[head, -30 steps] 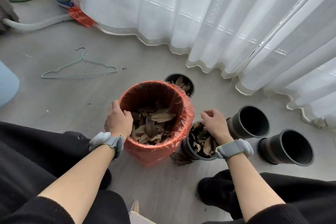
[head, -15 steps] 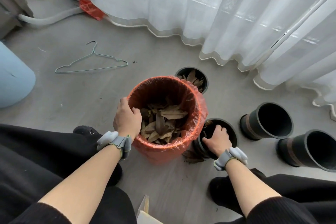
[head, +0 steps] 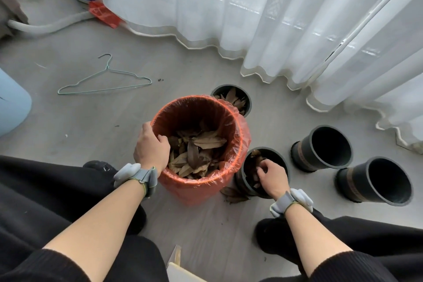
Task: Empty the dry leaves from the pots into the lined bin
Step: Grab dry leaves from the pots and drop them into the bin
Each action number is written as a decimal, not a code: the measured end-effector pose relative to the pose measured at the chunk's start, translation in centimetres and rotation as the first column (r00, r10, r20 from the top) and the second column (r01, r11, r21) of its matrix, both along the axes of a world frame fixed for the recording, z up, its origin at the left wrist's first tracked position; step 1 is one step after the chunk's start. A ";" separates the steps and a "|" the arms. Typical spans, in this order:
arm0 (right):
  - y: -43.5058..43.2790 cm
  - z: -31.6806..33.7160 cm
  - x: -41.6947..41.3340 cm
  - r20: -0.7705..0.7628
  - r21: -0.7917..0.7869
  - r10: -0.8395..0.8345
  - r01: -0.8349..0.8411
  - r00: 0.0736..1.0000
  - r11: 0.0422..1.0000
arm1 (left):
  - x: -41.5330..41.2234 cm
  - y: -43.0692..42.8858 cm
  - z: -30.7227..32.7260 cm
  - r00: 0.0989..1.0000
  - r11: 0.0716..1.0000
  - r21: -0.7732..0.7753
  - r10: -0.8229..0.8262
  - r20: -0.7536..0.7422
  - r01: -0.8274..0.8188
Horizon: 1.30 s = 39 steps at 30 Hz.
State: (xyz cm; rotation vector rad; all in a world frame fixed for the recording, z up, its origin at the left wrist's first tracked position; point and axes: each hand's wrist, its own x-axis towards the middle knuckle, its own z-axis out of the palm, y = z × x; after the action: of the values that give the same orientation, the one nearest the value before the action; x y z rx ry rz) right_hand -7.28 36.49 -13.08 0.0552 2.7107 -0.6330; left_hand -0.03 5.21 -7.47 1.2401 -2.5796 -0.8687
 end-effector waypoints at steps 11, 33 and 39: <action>2.5 4.2 0.7 -0.147 -0.232 -0.081 0.045 0.986 0.972 | -0.1 0.1 -0.5 1.000 1.000 -0.004 -0.001 0.001 0.001; 5.1 7.5 -0.8 0.091 -0.538 -0.251 0.259 0.964 0.802 | 0.1 0.2 -0.3 1.000 1.000 0.006 0.001 0.018 -0.001; 4.4 9.2 -1.3 0.193 -0.626 -0.225 0.296 0.955 0.721 | 0.1 0.0 -0.3 1.000 1.000 0.005 0.006 0.017 -0.006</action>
State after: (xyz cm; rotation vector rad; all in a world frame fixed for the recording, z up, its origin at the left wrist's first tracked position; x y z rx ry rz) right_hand -8.59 40.93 -3.88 0.2891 2.2443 -1.5818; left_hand 0.10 5.17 -7.77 1.2613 -2.5874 -0.8684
